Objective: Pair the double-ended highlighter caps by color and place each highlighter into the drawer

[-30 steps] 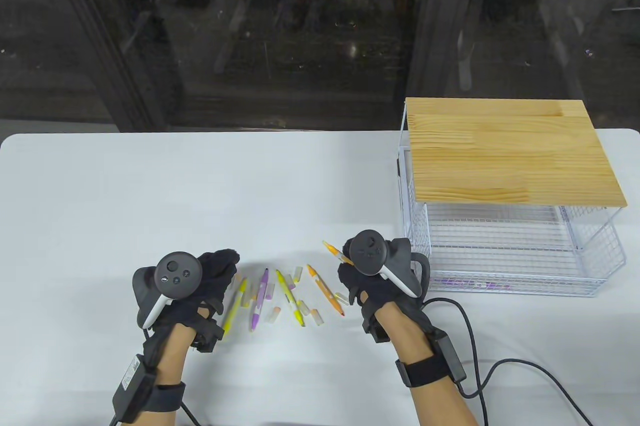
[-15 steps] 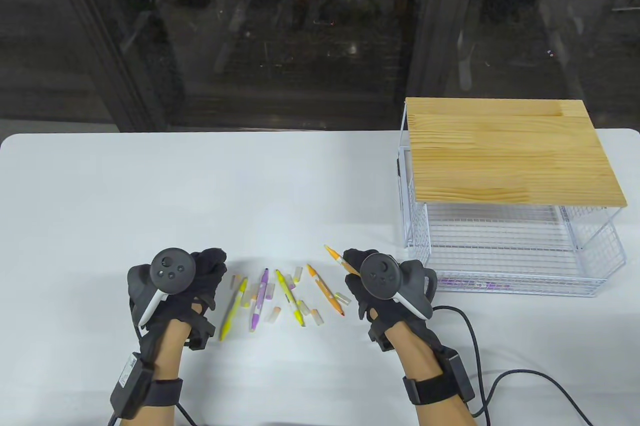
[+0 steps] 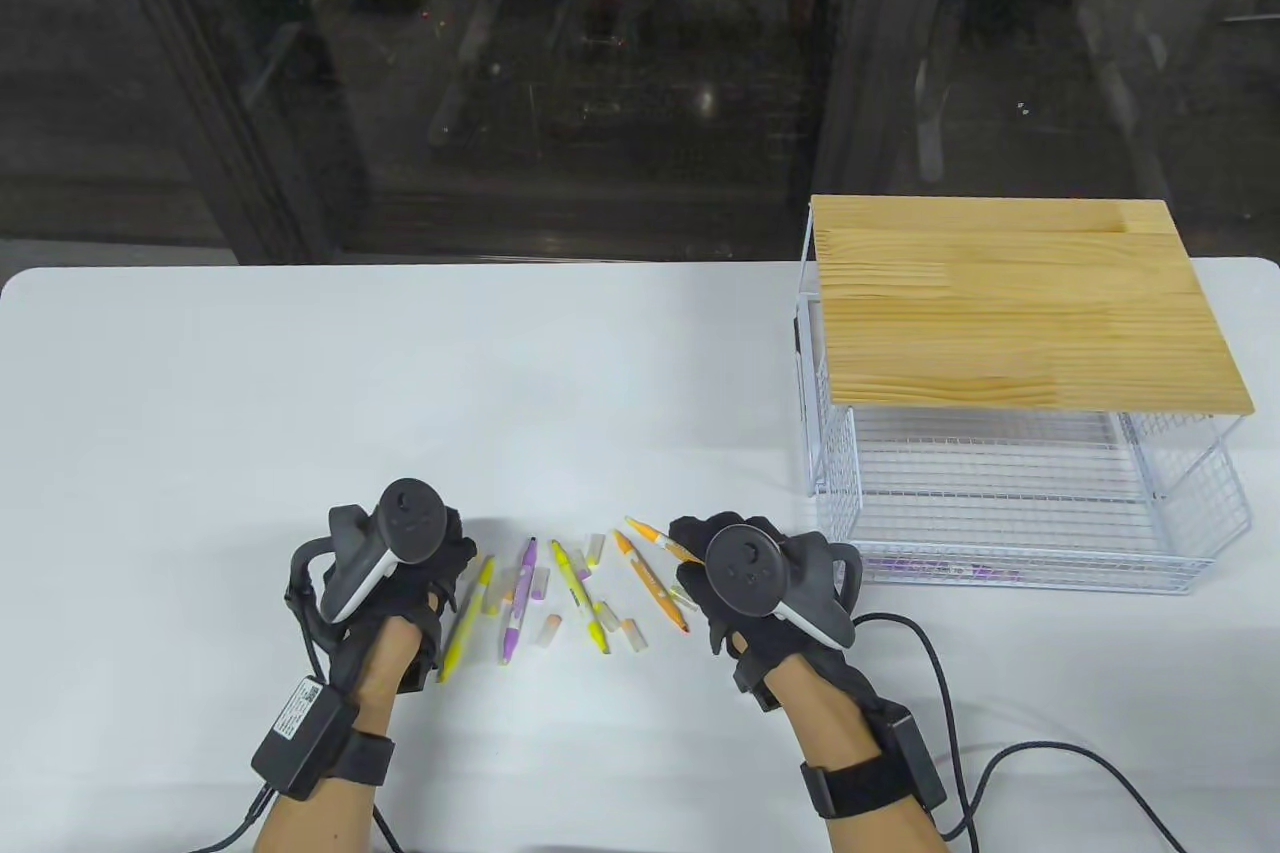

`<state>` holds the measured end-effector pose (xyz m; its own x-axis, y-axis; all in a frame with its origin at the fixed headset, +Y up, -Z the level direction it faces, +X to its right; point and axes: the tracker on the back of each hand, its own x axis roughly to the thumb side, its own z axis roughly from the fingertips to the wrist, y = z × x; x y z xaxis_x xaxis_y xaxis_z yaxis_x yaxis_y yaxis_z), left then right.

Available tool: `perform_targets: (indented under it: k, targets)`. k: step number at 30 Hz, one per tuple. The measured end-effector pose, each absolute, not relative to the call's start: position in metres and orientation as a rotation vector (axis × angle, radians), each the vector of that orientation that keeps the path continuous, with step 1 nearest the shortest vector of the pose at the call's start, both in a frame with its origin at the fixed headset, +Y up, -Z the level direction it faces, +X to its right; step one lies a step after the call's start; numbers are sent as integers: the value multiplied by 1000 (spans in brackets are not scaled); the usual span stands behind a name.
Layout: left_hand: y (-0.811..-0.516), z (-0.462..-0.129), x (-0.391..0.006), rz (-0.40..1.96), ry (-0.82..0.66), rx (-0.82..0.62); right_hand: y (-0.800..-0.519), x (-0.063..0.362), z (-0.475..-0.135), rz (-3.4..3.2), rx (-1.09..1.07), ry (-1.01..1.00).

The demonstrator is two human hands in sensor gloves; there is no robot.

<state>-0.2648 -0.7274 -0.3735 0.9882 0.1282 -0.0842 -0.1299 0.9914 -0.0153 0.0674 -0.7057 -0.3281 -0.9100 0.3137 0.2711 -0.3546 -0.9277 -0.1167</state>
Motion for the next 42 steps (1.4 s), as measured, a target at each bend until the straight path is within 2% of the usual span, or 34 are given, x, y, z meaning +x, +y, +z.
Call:
perform_targets:
  k: [12, 27, 42]
  targets:
    - [-744, -383, -246, -47, 121, -80, -705, 68, -327, 2775, 362, -217]
    - [-749, -383, -251, -35, 122, -126, -706, 68, -327, 2778, 367, -221]
    - [-744, -383, -256, 3, 102, -81, -706, 70, -327, 2786, 365, -211]
